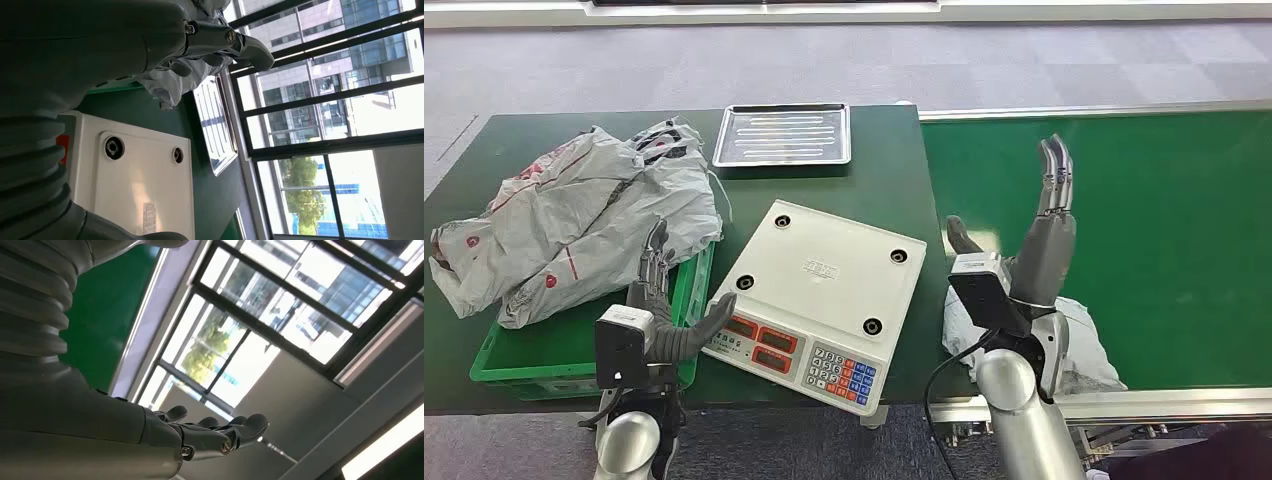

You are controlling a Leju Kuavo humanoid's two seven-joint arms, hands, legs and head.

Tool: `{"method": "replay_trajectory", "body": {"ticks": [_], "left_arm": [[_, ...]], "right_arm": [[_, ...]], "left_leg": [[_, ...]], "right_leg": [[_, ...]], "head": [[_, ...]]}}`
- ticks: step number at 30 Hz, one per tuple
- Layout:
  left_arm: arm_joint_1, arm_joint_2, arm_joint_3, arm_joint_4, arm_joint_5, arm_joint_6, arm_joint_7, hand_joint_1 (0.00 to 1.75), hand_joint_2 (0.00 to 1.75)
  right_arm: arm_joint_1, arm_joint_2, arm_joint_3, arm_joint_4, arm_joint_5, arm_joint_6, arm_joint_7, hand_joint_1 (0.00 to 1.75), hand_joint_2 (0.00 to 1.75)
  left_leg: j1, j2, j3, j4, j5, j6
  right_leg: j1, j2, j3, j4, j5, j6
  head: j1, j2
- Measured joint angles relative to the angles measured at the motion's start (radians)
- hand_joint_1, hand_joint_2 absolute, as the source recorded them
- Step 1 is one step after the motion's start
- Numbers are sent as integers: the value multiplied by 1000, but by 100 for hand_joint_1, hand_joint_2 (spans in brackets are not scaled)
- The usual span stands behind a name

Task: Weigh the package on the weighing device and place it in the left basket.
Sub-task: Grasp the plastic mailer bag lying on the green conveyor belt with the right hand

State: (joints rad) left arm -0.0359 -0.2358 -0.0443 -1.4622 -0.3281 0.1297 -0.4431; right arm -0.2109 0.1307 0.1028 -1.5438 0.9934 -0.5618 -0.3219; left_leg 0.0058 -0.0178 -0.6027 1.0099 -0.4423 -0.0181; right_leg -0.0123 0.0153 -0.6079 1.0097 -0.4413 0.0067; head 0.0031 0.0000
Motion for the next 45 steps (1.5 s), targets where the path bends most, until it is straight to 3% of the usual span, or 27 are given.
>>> {"method": "replay_trajectory", "body": {"ticks": [2,5,8,11,17,26,39,45], "left_arm": [[1,0,0,-1,0,2,1,0,175],[7,0,0,-8,-2,12,9,0,175],[18,0,0,-23,-9,19,22,0,175],[24,0,0,-33,-15,20,30,0,175],[30,-1,0,-42,-23,19,45,0,175],[27,-6,-1,-30,-38,3,53,0,175],[2,-6,2,-21,-44,-13,67,0,175],[0,-9,5,-21,-54,-13,68,0,175]], "right_arm": [[1,2,-10,0,149,-11,90,0,175],[3,2,-42,2,476,41,371,0,175],[1,-27,-52,8,563,178,658,0,175],[-3,-54,-57,24,575,252,748,0,175],[-15,-60,-129,80,571,428,751,0,175],[-2,-43,-174,179,414,687,532,0,175],[8,-68,-107,245,312,792,463,0,175],[6,-72,-91,249,355,729,547,0,175]], "left_leg": [[0,0,0,0,0,0],[0,0,0,0,0,0],[0,-1,-1,0,0,0],[0,-1,0,0,-1,1],[0,-2,-1,0,-1,1],[0,-1,-1,0,-1,1],[0,-1,-1,0,-1,1],[0,-1,-1,0,-1,1]], "right_leg": [[0,0,0,0,0,0],[0,0,0,0,0,0],[-1,-1,0,0,0,1],[-2,0,0,0,0,1],[-1,-1,0,0,-1,1],[-1,-1,0,0,-1,1],[-2,0,0,0,-1,2],[-1,-1,0,0,-1,2]], "head": [[0,0],[0,0],[0,0],[0,0],[0,0],[0,0],[0,0],[0,0]]}}
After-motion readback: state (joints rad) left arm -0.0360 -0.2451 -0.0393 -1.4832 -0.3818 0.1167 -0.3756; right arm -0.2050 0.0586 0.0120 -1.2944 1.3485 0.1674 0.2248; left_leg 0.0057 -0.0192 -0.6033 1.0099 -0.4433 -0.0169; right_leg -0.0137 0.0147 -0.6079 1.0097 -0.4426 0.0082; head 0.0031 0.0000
